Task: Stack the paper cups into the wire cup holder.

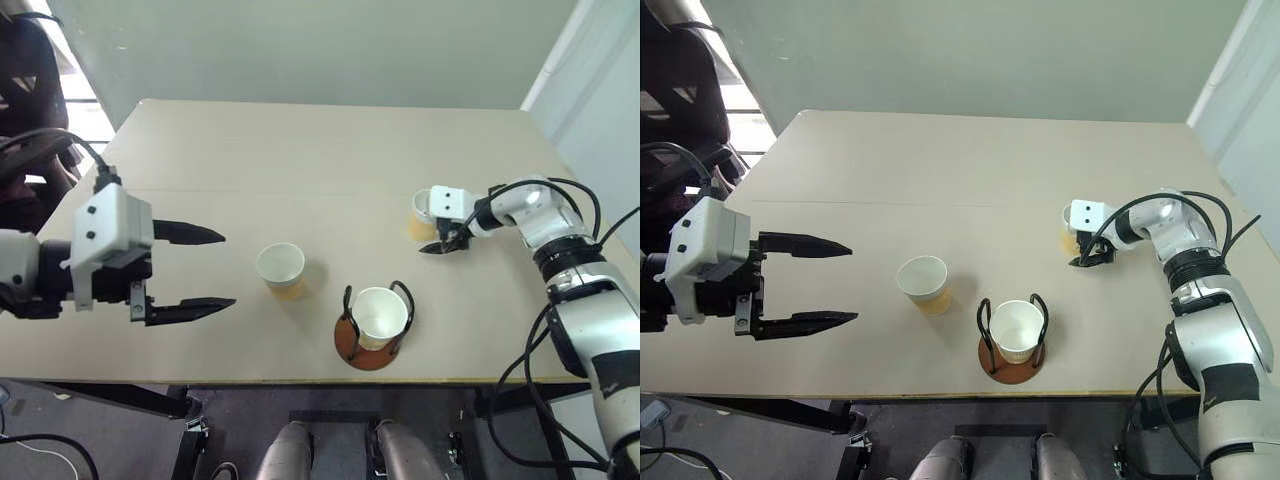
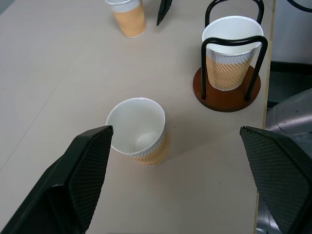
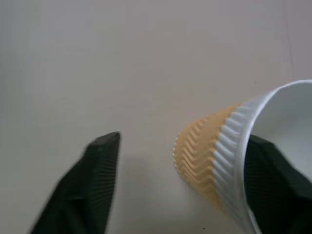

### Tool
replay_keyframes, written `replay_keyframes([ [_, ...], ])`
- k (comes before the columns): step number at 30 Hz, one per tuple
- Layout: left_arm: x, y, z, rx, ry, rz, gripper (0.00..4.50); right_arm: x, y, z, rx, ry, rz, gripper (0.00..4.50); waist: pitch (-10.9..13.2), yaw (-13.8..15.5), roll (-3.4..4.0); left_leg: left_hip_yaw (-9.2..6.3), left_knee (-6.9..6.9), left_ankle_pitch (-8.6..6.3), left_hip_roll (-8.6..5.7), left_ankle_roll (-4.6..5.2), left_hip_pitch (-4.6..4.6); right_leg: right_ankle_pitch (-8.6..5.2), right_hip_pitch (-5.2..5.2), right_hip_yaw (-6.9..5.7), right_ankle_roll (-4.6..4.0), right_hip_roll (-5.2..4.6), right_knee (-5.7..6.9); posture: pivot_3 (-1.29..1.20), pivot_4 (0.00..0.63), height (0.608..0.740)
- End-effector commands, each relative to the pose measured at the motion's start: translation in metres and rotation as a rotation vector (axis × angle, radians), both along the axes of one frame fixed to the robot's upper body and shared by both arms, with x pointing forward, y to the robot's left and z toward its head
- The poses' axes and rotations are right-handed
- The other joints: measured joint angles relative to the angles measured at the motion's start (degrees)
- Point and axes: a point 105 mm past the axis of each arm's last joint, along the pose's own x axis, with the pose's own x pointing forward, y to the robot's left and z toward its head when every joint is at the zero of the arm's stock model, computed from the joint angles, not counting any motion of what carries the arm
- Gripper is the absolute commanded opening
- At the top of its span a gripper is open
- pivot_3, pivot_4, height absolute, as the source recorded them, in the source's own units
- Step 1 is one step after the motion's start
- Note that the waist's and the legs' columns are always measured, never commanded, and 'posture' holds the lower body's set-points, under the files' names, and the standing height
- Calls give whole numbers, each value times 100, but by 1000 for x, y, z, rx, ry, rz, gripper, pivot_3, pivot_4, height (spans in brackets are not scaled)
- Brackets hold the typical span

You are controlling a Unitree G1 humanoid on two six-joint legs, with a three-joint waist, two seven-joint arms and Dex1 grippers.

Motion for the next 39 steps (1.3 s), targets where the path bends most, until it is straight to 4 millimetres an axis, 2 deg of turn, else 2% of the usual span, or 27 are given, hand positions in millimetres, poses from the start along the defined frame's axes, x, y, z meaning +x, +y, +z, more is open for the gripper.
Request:
replay_keyframes([
  [1, -4, -1, 9, 13, -41, 1, 4492, 4, 5, 21, 0, -64, 30, 2049, 0, -1, 0, 0, 0, 0, 0, 0, 2, 0, 0, 0, -2, 0, 3, 0, 150, 740],
  [6, -5, -1, 9, 15, -39, 3, 4492, -2, 4, 24, -8, -54, 80, 186, 0, 0, 0, 0, 0, 0, 3, -2, 4, -3, 3, -1, -8, 0, 5, 0, 150, 740],
  [7, -4, -1, 9, 16, -39, 3, 4492, -3, 5, 27, -5, -58, 91, 19, 0, 0, 0, 0, 0, -1, 3, -2, 4, -3, 3, -1, -9, 0, 4, 0, 150, 740],
  [13, -2, 0, 10, 19, -37, -9, 4492, -22, 10, 60, 30, -97, 224, 19, 0, 2, 0, 1, -3, -2, 4, -6, 2, -3, 3, -4, -8, 0, -1, 0, 150, 740],
  [16, -1, -1, 10, 19, -32, -23, 4492, -47, 17, 95, 114, -122, 329, 19, 0, 10, 1, 1, -3, 0, 4, -12, -1, -6, 4, -6, -13, 1, -5, 0, 150, 740],
  [19, 1, -2, 8, 18, -19, -40, 4492, -85, 29, 137, 260, -135, 436, 19, 0, 1, 0, 5, -3, 4, 4, -21, -1, -25, 5, -5, -44, 3, -7, 0, 150, 740],
  [22, 3, -3, 5, 17, -6, -57, 4492, -128, 39, 157, 375, -73, 528, 19, 0, 5, 0, 8, -8, 9, 5, -31, 3, -30, 9, -3, -53, 9, -5, 0, 150, 740],
  [26, 8, -5, 3, 16, -1, -82, 4492, -172, 60, 155, 490, 77, 608, 19, -3, -10, -5, 14, -4, 8, 25, -48, 37, -44, 47, -1, -75, 38, -11, 0, 150, 740],
  [29, 12, -8, 3, 15, -1, -105, 4492, -189, 76, 145, 542, 183, 603, 19, -1, -31, -4, 19, 23, 9, 40, -53, 38, -50, 48, 10, -80, 64, -5, 0, 150, 740],
  [35, 15, -10, 3, 19, 1, -119, 4492, -185, 84, 109, 465, 236, 503, 19, -2, -55, -4, 12, 36, 18, 48, -57, 50, -47, 46, 17, -84, 73, 26, 0, 150, 740],
  [39, 14, -9, 4, 22, 3, -117, 4492, -186, 84, 99, 433, 255, 502, 19, -2, -56, -4, 11, 33, 18, 50, -56, 39, -47, 32, 17, -84, 74, 30, 0, 150, 740],
])
